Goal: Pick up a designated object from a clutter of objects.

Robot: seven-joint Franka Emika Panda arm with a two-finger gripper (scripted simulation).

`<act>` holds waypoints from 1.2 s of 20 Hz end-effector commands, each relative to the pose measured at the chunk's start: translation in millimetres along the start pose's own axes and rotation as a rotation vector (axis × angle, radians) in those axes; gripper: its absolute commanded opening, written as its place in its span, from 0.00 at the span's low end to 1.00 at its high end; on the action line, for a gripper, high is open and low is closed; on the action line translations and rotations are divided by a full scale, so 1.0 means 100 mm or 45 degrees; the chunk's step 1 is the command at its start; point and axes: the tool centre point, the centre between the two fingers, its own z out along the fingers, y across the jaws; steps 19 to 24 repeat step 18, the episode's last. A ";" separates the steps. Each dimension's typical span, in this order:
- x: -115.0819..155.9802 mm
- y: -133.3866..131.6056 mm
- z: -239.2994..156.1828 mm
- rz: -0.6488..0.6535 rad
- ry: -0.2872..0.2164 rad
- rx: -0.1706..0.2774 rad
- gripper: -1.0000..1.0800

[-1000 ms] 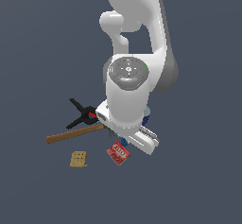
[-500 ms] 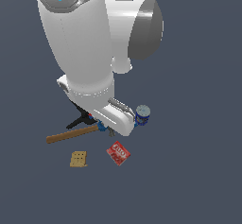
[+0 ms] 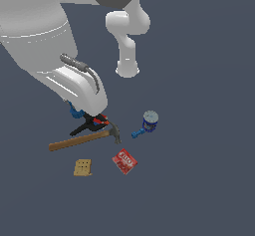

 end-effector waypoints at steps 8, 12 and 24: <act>0.19 0.32 -0.51 -0.002 -0.001 -0.002 0.00; 0.23 0.37 -0.60 -0.002 -0.001 -0.002 0.00; 0.26 0.40 -0.65 -0.002 -0.001 -0.002 0.00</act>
